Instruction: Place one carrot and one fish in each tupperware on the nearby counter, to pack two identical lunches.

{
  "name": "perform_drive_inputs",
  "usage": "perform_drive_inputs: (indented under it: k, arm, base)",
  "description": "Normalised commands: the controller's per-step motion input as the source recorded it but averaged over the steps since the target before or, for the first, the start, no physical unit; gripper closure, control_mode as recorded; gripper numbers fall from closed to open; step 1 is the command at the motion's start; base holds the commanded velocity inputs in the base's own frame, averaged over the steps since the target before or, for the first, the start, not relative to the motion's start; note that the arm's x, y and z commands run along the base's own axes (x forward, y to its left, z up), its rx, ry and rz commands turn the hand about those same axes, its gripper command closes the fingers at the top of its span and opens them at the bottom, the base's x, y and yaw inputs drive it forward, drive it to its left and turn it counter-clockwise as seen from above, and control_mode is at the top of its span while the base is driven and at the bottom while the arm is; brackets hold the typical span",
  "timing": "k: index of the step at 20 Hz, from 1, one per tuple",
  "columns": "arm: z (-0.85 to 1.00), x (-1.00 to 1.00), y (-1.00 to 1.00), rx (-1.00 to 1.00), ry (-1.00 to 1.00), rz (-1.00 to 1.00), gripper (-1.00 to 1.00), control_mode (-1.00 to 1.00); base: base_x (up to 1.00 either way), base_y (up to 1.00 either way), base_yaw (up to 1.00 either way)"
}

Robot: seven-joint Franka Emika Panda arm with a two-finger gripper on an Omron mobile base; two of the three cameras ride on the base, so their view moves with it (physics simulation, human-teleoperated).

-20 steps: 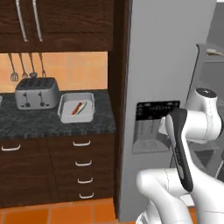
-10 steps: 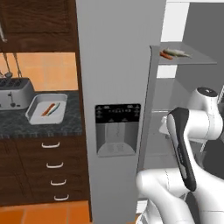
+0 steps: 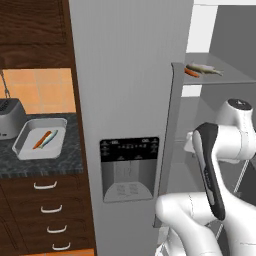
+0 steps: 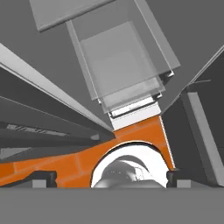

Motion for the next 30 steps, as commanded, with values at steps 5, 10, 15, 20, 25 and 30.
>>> perform_drive_inputs:
  k: [5,10,15,20,25,30]
  arm:
    - [0.94,-0.78,-0.31,0.00,-0.23,0.00,-1.00,-1.00]
    - [1.00,0.06,-0.01,-0.11,-0.24,0.02,-1.00,-1.00]
    - [0.96,0.86,-0.18,-0.15,-0.07,0.02,-1.00,-1.00]
    - [0.66,1.00,-0.39,-0.08,0.00,0.05,-1.00,-1.00]
    - [0.36,0.72,-0.48,-0.01,0.00,0.12,-1.00,-1.00]
    - [0.01,0.72,-0.36,-0.01,0.00,0.18,-1.00,-1.00]
  base:
    - [0.00,0.00,0.00]
    - [0.00,0.00,0.00]
    - [0.00,0.00,0.00]
    - [0.00,0.00,0.00]
    - [0.00,0.00,0.00]
    - [0.00,0.00,0.00]
